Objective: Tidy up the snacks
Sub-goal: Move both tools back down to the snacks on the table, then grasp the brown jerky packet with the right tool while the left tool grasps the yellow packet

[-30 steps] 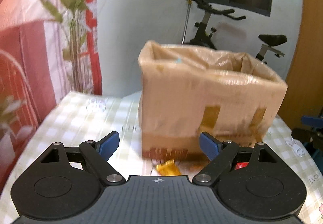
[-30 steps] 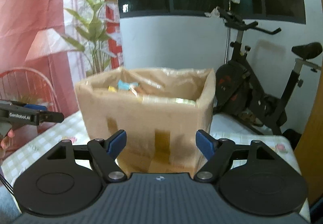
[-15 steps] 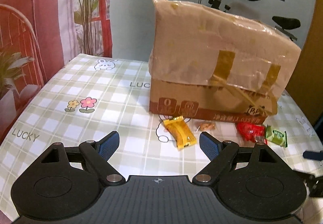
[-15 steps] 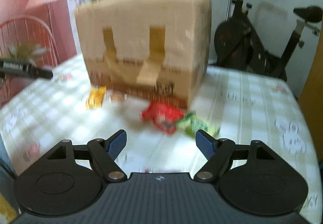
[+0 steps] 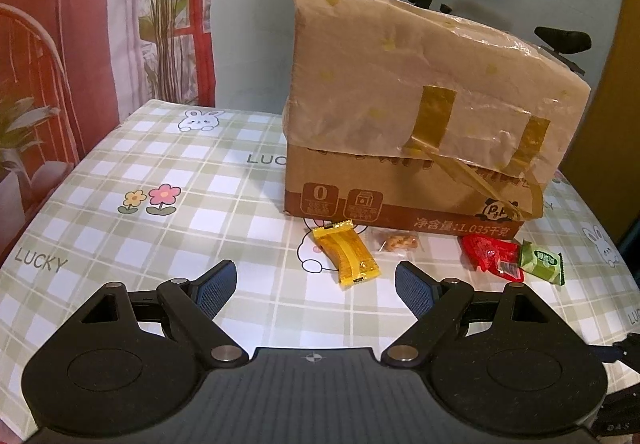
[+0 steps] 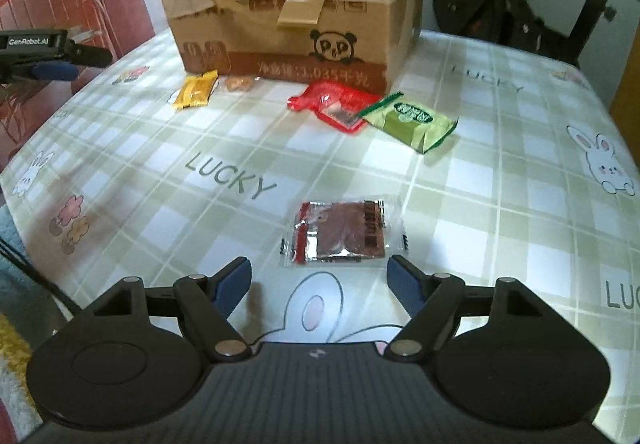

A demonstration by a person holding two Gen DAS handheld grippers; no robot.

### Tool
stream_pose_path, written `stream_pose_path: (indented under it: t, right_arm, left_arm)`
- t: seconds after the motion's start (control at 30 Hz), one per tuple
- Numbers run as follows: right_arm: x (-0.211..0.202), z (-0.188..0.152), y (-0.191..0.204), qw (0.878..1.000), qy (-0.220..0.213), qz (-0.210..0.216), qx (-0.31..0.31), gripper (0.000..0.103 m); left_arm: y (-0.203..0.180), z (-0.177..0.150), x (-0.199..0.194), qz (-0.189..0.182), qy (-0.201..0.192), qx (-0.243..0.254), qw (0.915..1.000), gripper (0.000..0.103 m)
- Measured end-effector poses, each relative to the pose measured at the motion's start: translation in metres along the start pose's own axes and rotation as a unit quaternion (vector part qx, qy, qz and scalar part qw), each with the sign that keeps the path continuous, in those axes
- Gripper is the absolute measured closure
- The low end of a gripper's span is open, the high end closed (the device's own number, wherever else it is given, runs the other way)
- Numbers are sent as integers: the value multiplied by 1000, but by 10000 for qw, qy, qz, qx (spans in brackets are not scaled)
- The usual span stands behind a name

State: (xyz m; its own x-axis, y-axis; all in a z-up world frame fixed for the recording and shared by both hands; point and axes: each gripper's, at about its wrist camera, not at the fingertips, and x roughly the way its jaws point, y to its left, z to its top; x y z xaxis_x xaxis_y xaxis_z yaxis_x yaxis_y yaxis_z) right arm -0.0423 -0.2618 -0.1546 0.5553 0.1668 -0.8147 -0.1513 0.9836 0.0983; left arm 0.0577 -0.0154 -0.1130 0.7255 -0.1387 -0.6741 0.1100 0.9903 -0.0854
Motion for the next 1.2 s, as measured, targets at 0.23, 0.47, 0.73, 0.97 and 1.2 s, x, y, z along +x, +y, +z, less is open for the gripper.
stream_pose_path:
  t: [0.23, 0.47, 0.73, 0.97, 1.2]
  right_arm:
    - [21, 21, 10, 10000, -31, -8, -61, 25]
    - [49, 45, 18, 9997, -141, -138, -165, 25]
    - [56, 50, 22, 9993, -171, -213, -270, 25]
    - [57, 50, 22, 9993, -220, -231, -173, 25]
    - [60, 54, 22, 9993, -256, -235, -133, 25]
  left_arm:
    - [4, 2, 4, -20, -31, -89, 10000, 15]
    - [0, 5, 5, -37, -29, -16, 10000, 15]
    - [0, 2, 9, -61, 62, -33, 10000, 15]
    - [2, 3, 10, -44, 88, -61, 9999, 15]
    - [2, 3, 10, -25, 81, -46, 10000, 15]
